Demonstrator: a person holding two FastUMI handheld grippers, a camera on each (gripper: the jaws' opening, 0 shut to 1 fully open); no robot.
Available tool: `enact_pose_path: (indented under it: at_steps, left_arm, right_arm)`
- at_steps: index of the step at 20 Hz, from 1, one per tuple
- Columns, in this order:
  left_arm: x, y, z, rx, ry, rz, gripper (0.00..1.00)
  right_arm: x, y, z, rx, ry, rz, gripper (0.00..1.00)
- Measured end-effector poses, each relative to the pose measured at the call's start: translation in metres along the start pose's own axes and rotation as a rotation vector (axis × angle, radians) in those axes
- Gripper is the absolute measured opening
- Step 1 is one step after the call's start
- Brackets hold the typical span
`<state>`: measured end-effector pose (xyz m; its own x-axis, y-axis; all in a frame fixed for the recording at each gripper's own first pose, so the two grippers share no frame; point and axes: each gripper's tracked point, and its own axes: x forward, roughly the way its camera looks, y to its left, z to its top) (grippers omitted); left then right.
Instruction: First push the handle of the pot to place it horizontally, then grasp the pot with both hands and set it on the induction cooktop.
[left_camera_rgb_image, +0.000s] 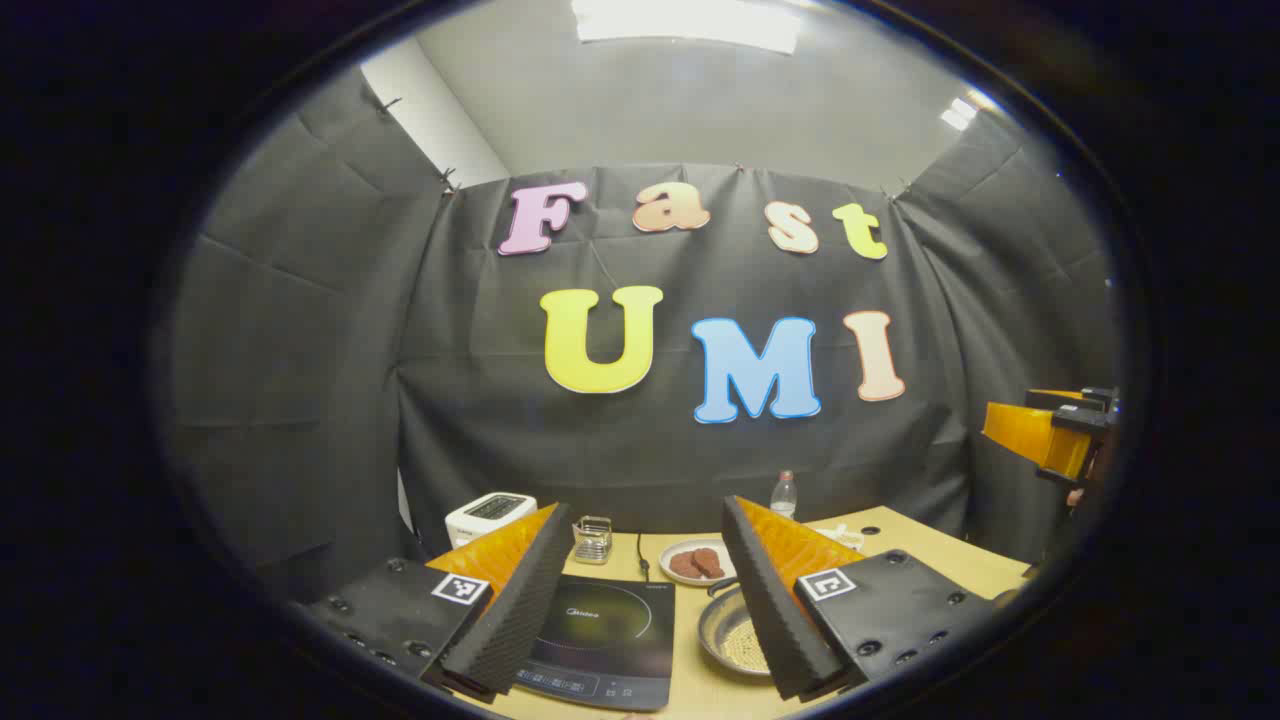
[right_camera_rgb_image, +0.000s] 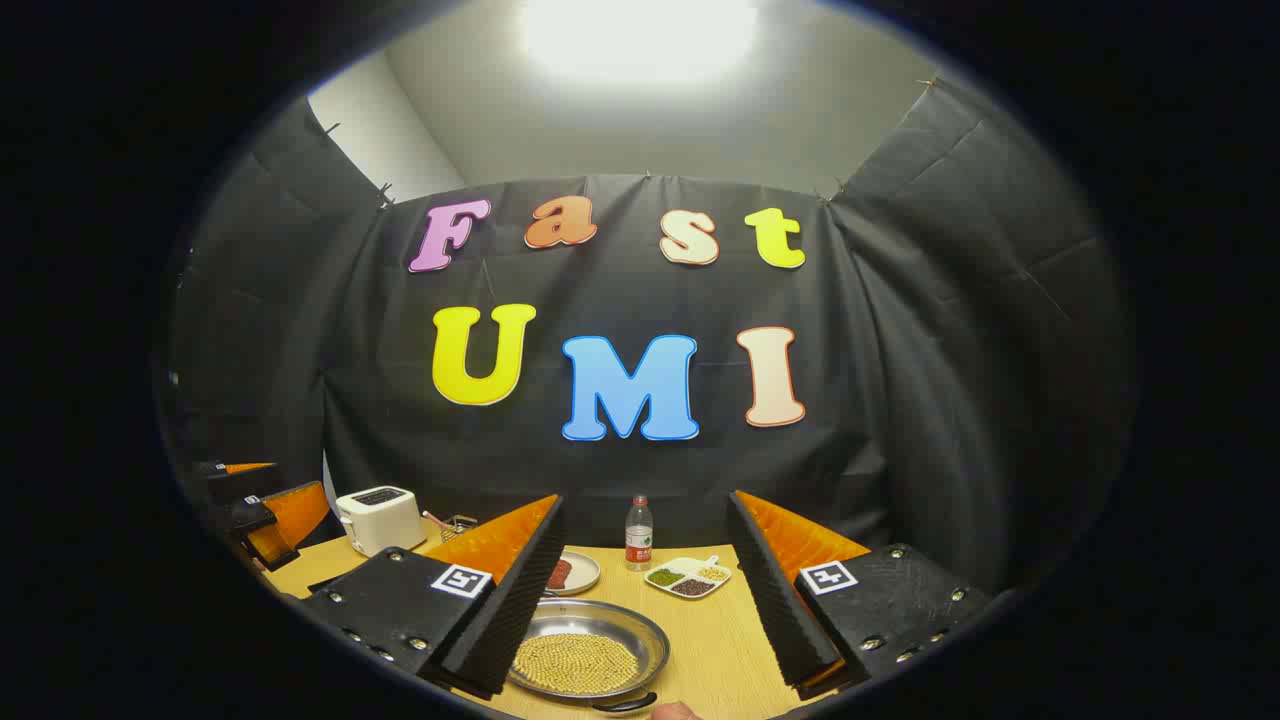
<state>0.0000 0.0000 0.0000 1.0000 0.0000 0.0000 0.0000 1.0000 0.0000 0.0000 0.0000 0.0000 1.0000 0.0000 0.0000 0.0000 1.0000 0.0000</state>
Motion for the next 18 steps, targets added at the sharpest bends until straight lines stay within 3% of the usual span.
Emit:
enact_pose_path:
  at_steps: [18]
  left_arm:
    - [-0.006, 0.011, 0.016, 0.016, -0.034, 0.016, 0.99]
  right_arm:
    - [0.006, -0.001, -0.009, -0.014, 0.047, -0.009, 0.96]
